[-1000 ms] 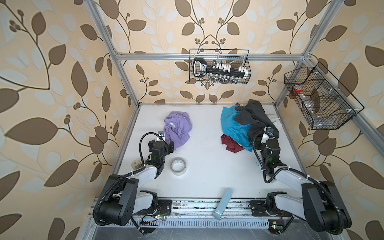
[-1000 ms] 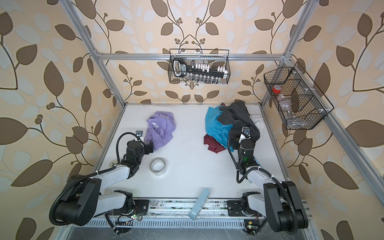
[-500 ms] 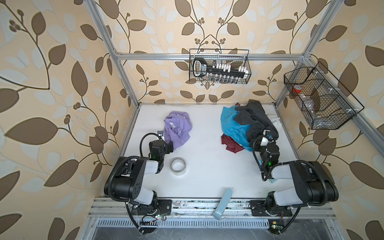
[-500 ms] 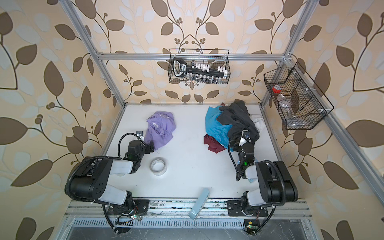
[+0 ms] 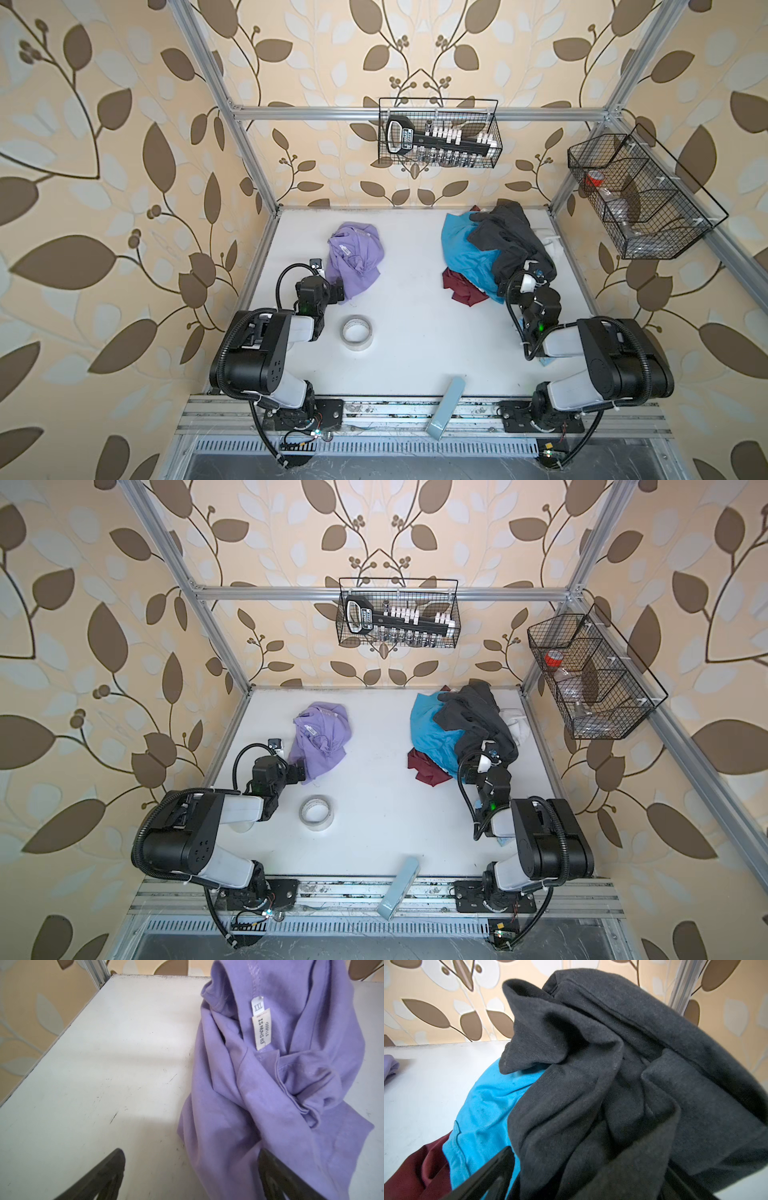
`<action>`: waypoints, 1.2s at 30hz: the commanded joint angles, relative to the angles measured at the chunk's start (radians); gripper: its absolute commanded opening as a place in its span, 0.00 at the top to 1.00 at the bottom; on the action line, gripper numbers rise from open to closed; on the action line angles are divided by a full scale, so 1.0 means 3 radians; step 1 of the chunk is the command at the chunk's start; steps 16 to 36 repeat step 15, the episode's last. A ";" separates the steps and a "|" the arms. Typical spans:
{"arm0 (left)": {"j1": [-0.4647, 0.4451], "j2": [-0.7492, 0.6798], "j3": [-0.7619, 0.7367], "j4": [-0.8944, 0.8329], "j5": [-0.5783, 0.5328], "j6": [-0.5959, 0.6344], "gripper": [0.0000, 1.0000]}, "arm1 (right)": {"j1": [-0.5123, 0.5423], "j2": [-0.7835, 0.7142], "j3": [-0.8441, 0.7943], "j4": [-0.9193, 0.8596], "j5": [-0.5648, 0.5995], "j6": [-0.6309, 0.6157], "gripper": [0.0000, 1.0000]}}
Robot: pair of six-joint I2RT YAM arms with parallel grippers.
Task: Pick out a specific cloth from the pile
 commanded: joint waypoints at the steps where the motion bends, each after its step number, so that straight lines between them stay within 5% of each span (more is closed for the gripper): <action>1: 0.0004 -0.0044 0.0061 0.0057 0.0046 -0.0029 0.01 | -0.0006 -0.0014 0.0030 0.0073 -0.0084 -0.0016 0.00; 36: 0.0005 -0.0045 0.0059 0.0056 0.0051 -0.0032 0.01 | -0.0005 -0.0006 0.0037 0.0076 -0.0086 -0.0019 0.00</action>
